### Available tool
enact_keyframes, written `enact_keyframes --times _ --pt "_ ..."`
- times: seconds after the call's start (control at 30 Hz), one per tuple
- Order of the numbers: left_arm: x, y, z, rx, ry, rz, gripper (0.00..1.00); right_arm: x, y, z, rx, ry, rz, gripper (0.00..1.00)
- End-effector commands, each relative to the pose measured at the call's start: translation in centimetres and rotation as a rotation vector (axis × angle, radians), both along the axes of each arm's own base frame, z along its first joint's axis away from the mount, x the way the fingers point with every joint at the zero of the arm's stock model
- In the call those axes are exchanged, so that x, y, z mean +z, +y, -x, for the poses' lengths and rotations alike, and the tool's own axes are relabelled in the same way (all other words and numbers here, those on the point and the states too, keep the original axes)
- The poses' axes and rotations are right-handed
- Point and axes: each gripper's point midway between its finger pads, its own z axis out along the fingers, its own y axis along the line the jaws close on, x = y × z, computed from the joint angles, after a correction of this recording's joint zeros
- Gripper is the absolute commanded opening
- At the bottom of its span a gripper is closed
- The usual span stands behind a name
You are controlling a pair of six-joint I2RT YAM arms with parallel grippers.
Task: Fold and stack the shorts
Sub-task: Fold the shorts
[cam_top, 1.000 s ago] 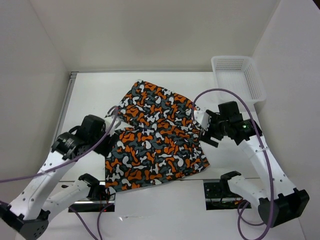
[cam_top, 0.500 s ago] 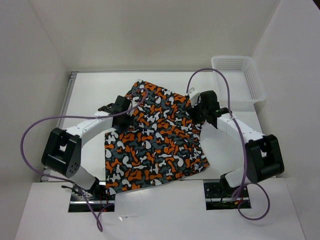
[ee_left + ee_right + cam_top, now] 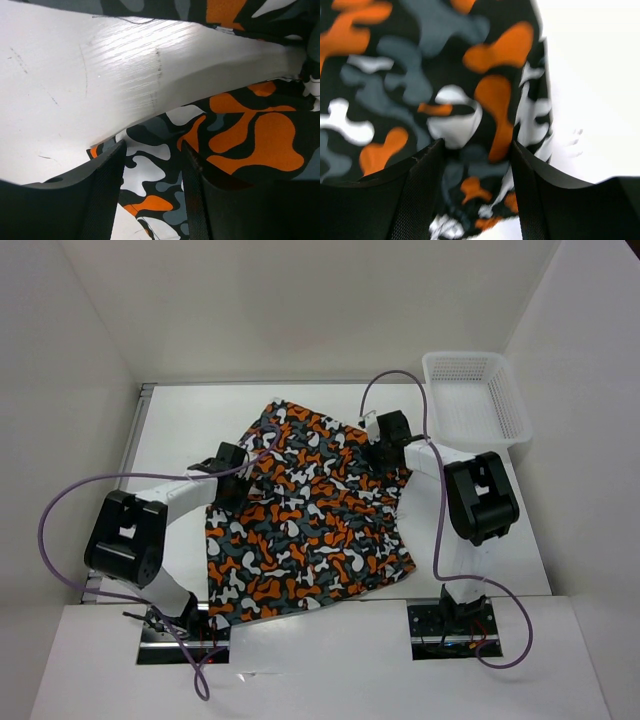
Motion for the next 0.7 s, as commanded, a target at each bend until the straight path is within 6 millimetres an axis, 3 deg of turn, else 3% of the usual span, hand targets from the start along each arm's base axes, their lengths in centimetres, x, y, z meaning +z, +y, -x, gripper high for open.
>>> enact_keyframes --times 0.0,0.1,0.13,0.17,0.27,0.3,0.4,0.47,0.5,0.6,0.67 --pt "-2.9 3.0 4.4 0.049 0.165 -0.075 0.55 2.7 1.6 -4.3 -0.018 -0.127 -0.040 0.61" --pt "-0.2 2.8 3.9 0.055 0.158 -0.034 0.51 4.8 2.6 -5.7 0.003 -0.180 -0.049 0.61" --pt "1.9 1.2 3.1 0.028 0.111 0.051 0.51 5.8 3.3 -6.3 0.012 -0.206 -0.059 0.61" --pt "5.1 -0.1 0.6 0.005 0.021 0.116 0.51 6.5 3.4 -6.7 0.012 -0.220 -0.064 0.61" --pt "11.4 -3.3 -3.7 -0.066 -0.127 0.259 0.56 9.4 3.4 -8.0 -0.017 -0.286 -0.077 0.61" --pt "15.1 -4.1 -6.5 -0.085 -0.231 0.288 0.56 9.9 3.2 -8.0 -0.025 -0.298 -0.072 0.61" --pt "14.8 -4.6 -9.8 -0.080 -0.230 0.295 0.57 10.4 3.0 -8.4 -0.040 -0.320 -0.066 0.61" --pt "12.7 -4.1 -10.4 -0.057 -0.183 0.272 0.58 9.7 2.5 -7.8 -0.040 -0.305 -0.044 0.64" --pt "10.4 -3.5 -11.0 -0.035 -0.135 0.251 0.58 9.5 2.5 -7.8 -0.032 -0.308 -0.037 0.64" --pt "7.4 -2.2 -12.2 0.011 -0.082 0.184 0.58 9.5 0.9 -8.3 -0.073 -0.323 -0.020 0.64" --pt "6.7 -1.3 -12.9 0.036 -0.090 0.153 0.58 9.7 0.0 -8.6 -0.100 -0.336 -0.006 0.64"
